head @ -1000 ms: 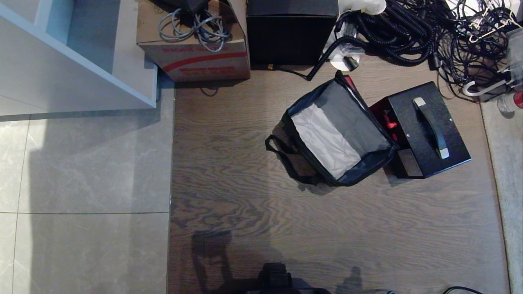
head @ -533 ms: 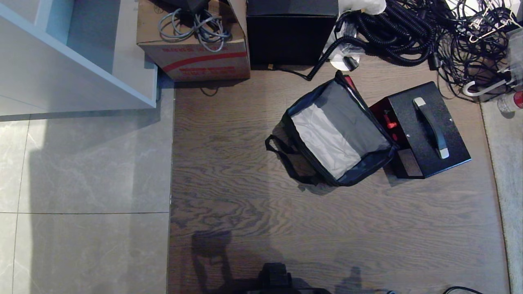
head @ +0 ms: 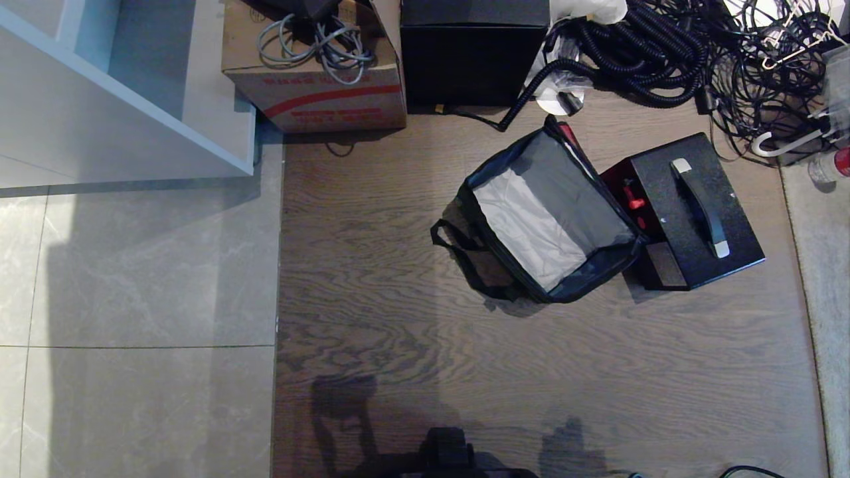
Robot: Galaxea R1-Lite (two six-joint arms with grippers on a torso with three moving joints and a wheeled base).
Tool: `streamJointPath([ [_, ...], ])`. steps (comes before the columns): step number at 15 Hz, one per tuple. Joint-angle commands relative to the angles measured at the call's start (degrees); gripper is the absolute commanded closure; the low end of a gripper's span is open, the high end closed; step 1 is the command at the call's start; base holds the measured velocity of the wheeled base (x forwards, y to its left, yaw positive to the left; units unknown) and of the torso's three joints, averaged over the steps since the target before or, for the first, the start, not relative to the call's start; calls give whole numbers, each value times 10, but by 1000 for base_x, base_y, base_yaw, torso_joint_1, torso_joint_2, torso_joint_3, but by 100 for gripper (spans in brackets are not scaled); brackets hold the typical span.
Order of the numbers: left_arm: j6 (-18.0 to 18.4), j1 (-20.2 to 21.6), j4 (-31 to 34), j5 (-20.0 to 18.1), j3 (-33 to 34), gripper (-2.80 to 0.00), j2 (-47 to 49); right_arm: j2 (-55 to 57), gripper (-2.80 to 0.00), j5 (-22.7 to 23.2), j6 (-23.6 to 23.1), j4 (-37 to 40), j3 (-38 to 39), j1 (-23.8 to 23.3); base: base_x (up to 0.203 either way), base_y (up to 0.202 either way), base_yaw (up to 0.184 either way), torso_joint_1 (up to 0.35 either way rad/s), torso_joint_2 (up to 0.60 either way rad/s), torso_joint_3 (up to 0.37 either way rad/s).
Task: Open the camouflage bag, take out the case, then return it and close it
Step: Grip the handle again
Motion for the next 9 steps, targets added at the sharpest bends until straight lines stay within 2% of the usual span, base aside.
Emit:
streamJointPath([
  [1,0,0,0,0,0,0,0,191,0,2,19,28,-79,0,0,0,0,0,0,0],
  [5,0,0,0,0,0,0,0,530,0,1,70,-14,-229,-1,0,0,0,0,0,0],
  [9,0,0,0,0,0,0,0,798,0,4,73,-114,-379,-19,0,0,0,0,0,0],
])
